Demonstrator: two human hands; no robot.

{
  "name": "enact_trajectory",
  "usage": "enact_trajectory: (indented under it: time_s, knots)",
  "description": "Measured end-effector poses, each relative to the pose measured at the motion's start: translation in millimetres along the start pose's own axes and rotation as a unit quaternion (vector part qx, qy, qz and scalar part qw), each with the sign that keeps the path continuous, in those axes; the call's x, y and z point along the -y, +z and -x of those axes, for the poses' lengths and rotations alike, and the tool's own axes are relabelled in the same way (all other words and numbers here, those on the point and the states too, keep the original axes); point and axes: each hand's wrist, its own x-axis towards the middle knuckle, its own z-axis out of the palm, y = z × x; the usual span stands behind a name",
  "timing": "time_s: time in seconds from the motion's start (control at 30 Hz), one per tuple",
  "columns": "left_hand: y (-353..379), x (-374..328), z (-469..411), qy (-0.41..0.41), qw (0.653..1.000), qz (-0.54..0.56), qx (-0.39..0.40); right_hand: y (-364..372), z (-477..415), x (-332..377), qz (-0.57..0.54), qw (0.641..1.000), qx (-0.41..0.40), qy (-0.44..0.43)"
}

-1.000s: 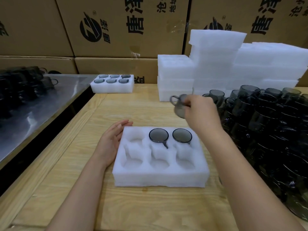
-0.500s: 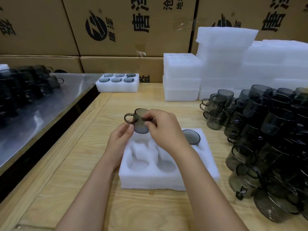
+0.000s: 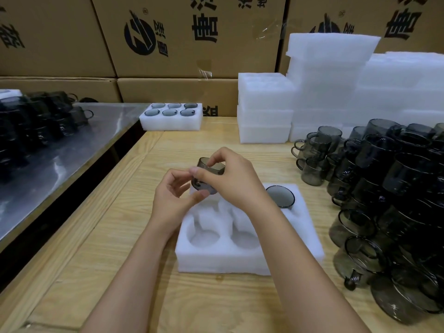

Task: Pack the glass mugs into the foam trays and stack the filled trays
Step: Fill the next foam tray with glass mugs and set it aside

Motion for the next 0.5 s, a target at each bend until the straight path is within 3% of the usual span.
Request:
enact_trajectory:
  time_s: [0.27, 0.4, 0.5]
  knots:
    - [-10, 1, 3, -0.05, 0.994, 0.08, 0.062, -12, -2, -12, -0.051, 0.997, 0.063, -0.015]
    - [-8, 0, 4, -0.065, 0.993, 0.083, 0.059, -9, -2, -16, -0.062, 0.992, 0.101, -0.051]
    - [-7, 0, 3, -0.051, 0.995, 0.055, 0.063, -8, -5, -21, -0.083, 0.991, 0.098, -0.03]
